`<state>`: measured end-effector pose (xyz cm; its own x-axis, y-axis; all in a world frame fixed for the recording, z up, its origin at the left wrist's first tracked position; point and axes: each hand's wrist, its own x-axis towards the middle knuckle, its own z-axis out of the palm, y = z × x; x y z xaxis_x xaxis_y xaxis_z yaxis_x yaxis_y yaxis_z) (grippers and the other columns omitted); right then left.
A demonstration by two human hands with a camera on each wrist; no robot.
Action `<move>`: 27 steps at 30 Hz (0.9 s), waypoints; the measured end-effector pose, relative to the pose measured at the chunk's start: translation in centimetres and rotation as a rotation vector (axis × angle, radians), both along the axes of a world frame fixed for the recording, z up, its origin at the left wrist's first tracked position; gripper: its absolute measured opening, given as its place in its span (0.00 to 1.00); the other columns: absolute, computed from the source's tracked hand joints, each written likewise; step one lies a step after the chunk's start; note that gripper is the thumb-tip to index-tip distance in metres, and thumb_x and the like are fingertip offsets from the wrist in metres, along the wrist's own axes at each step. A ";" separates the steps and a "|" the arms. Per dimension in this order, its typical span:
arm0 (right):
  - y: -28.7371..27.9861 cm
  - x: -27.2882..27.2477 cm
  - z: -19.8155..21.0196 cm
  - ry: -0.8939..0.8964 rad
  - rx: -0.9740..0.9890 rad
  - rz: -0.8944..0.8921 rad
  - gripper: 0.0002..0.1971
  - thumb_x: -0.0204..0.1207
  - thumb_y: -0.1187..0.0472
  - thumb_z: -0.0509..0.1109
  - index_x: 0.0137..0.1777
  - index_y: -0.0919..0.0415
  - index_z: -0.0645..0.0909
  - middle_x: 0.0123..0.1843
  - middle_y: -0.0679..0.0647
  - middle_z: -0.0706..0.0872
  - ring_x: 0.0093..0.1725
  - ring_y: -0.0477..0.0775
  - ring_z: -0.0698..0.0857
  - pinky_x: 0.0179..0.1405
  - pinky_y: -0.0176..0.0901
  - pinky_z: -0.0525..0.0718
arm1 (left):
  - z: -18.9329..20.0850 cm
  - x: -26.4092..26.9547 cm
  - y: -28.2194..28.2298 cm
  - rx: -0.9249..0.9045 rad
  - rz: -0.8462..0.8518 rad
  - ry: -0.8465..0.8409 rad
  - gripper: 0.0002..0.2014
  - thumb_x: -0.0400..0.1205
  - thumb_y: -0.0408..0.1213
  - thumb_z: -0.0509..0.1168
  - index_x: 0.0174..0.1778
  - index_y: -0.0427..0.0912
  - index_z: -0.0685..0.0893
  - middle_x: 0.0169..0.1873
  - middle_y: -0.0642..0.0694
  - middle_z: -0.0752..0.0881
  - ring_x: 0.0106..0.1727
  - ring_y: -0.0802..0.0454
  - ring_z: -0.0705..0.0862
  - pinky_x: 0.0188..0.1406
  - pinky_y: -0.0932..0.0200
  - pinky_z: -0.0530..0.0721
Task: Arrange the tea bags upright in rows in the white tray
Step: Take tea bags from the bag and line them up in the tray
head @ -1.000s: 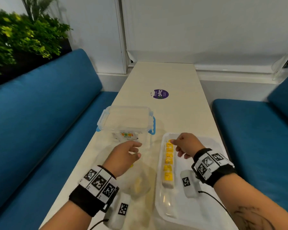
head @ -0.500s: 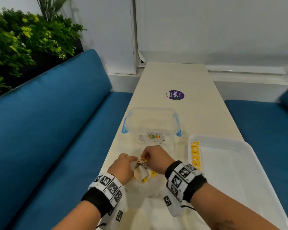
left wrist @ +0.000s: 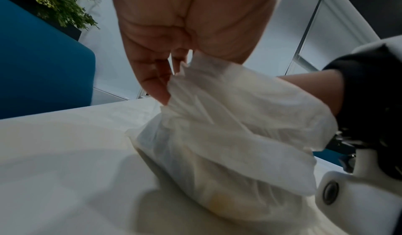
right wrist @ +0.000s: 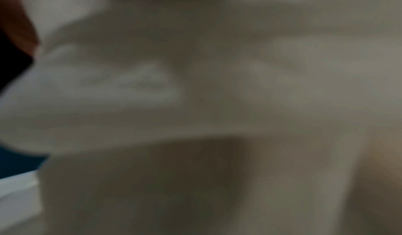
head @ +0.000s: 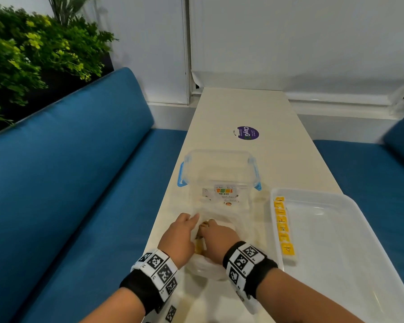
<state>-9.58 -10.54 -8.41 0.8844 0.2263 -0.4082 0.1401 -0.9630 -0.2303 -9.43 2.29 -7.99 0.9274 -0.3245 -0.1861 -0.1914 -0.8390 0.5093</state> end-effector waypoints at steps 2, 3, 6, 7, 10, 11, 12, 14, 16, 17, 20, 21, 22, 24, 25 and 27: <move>-0.2 0.1 0.2 -0.029 0.029 -0.016 0.21 0.78 0.52 0.65 0.70 0.54 0.74 0.65 0.60 0.75 0.58 0.64 0.82 0.56 0.50 0.80 | 0.1 0.0 0.1 0.009 -0.005 -0.012 0.36 0.77 0.23 0.57 0.81 0.48 0.58 0.73 0.48 0.67 0.69 0.50 0.74 0.61 0.63 0.75; -0.3 0.1 0.3 -0.038 0.037 -0.026 0.20 0.78 0.52 0.66 0.69 0.53 0.75 0.63 0.60 0.76 0.59 0.64 0.82 0.57 0.49 0.79 | 0.0 0.0 0.2 0.020 -0.008 -0.013 0.36 0.77 0.23 0.57 0.81 0.49 0.58 0.73 0.48 0.67 0.69 0.50 0.74 0.60 0.63 0.76; -1.1 0.2 0.6 -0.083 0.079 -0.065 0.21 0.76 0.62 0.66 0.69 0.50 0.76 0.63 0.59 0.79 0.62 0.62 0.80 0.60 0.49 0.78 | -0.1 0.1 0.2 0.050 -0.012 -0.011 0.36 0.77 0.23 0.57 0.82 0.49 0.58 0.72 0.48 0.67 0.67 0.50 0.75 0.59 0.63 0.76; -1.5 0.3 0.8 -0.090 0.106 -0.085 0.22 0.76 0.63 0.67 0.70 0.50 0.76 0.64 0.58 0.79 0.63 0.61 0.80 0.61 0.49 0.78 | -0.2 0.2 0.2 0.050 -0.011 -0.011 0.36 0.77 0.23 0.58 0.82 0.50 0.58 0.72 0.48 0.67 0.67 0.50 0.75 0.59 0.63 0.76; -2.8 0.2 1.7 -0.101 0.185 -0.133 0.22 0.73 0.62 0.69 0.69 0.52 0.78 0.65 0.57 0.81 0.64 0.59 0.80 0.61 0.46 0.78 | -0.3 0.5 0.1 0.042 -0.002 -0.011 0.36 0.77 0.25 0.59 0.81 0.50 0.60 0.72 0.49 0.68 0.69 0.51 0.75 0.60 0.63 0.77; -3.3 0.2 2.2 -0.110 0.208 -0.142 0.21 0.72 0.62 0.70 0.67 0.52 0.79 0.64 0.56 0.82 0.64 0.58 0.80 0.60 0.45 0.78 | -0.3 0.5 0.0 0.040 0.006 -0.010 0.35 0.77 0.26 0.59 0.81 0.50 0.61 0.72 0.49 0.68 0.68 0.51 0.75 0.60 0.62 0.77; -3.7 0.1 2.7 -0.123 0.236 -0.147 0.20 0.72 0.62 0.71 0.65 0.53 0.80 0.63 0.56 0.83 0.63 0.57 0.81 0.60 0.45 0.79 | -0.3 0.6 -0.1 0.037 0.015 -0.008 0.34 0.77 0.27 0.60 0.80 0.51 0.62 0.71 0.49 0.69 0.68 0.50 0.75 0.61 0.61 0.77; -4.6 0.1 3.7 -0.145 0.313 -0.168 0.17 0.70 0.63 0.72 0.60 0.54 0.83 0.61 0.55 0.85 0.62 0.56 0.81 0.59 0.44 0.80 | -0.3 0.6 -0.4 0.018 0.042 -0.013 0.31 0.77 0.30 0.62 0.78 0.52 0.67 0.71 0.49 0.70 0.69 0.50 0.74 0.64 0.59 0.76; -5.7 0.1 5.0 -0.148 0.434 -0.214 0.15 0.68 0.64 0.75 0.55 0.53 0.85 0.58 0.54 0.86 0.58 0.54 0.83 0.54 0.42 0.82 | 0.0 0.5 -0.8 -0.028 0.095 -0.057 0.28 0.77 0.33 0.64 0.74 0.52 0.73 0.71 0.50 0.70 0.70 0.50 0.71 0.68 0.57 0.73; -6.1 0.2 5.6 -0.133 0.506 -0.247 0.14 0.68 0.65 0.76 0.52 0.52 0.85 0.54 0.53 0.85 0.53 0.54 0.84 0.46 0.42 0.84 | 0.3 0.5 -1.0 -0.070 0.132 -0.099 0.25 0.77 0.32 0.64 0.71 0.52 0.75 0.70 0.51 0.70 0.70 0.50 0.71 0.68 0.58 0.72; -7.7 0.3 8.2 -0.045 0.702 -0.337 0.13 0.67 0.67 0.78 0.47 0.53 0.81 0.42 0.55 0.82 0.32 0.53 0.83 0.24 0.40 0.85 | 2.0 0.5 -2.5 -0.333 0.261 -0.217 0.16 0.80 0.31 0.62 0.62 0.49 0.81 0.62 0.53 0.74 0.64 0.55 0.75 0.60 0.67 0.69; -8.3 0.3 9.1 -0.027 0.765 -0.351 0.13 0.67 0.69 0.78 0.46 0.55 0.81 0.39 0.56 0.83 0.27 0.51 0.83 0.21 0.41 0.84 | 2.8 0.6 -3.1 -0.464 0.308 -0.204 0.13 0.82 0.32 0.61 0.60 0.48 0.82 0.60 0.53 0.76 0.60 0.58 0.77 0.57 0.68 0.69; -8.9 0.3 10.1 -0.019 0.827 -0.355 0.13 0.66 0.70 0.78 0.45 0.57 0.81 0.36 0.57 0.83 0.24 0.49 0.82 0.20 0.40 0.84 | 3.7 0.7 -3.8 -0.608 0.363 -0.144 0.11 0.84 0.36 0.59 0.58 0.48 0.83 0.59 0.51 0.78 0.57 0.60 0.78 0.57 0.67 0.71; -10.1 0.1 12.1 -0.014 0.944 -0.344 0.13 0.65 0.73 0.78 0.45 0.60 0.82 0.35 0.59 0.83 0.24 0.52 0.82 0.21 0.40 0.84 | 5.2 0.7 -5.4 -0.914 0.454 0.079 0.15 0.86 0.47 0.52 0.57 0.49 0.83 0.60 0.49 0.81 0.57 0.56 0.80 0.61 0.58 0.74; -10.7 0.0 13.0 -0.011 0.995 -0.335 0.13 0.65 0.74 0.78 0.45 0.60 0.82 0.36 0.60 0.83 0.26 0.55 0.82 0.21 0.41 0.84 | 5.9 0.7 -6.2 -1.044 0.479 0.210 0.19 0.86 0.52 0.48 0.56 0.51 0.83 0.59 0.49 0.82 0.57 0.53 0.80 0.63 0.53 0.74; -11.8 -0.3 14.6 0.008 1.070 -0.303 0.13 0.64 0.74 0.78 0.43 0.59 0.82 0.36 0.60 0.84 0.28 0.57 0.83 0.21 0.41 0.84 | 6.7 0.5 -7.9 -1.250 0.472 0.446 0.27 0.84 0.61 0.41 0.57 0.52 0.82 0.56 0.47 0.82 0.54 0.48 0.81 0.61 0.45 0.74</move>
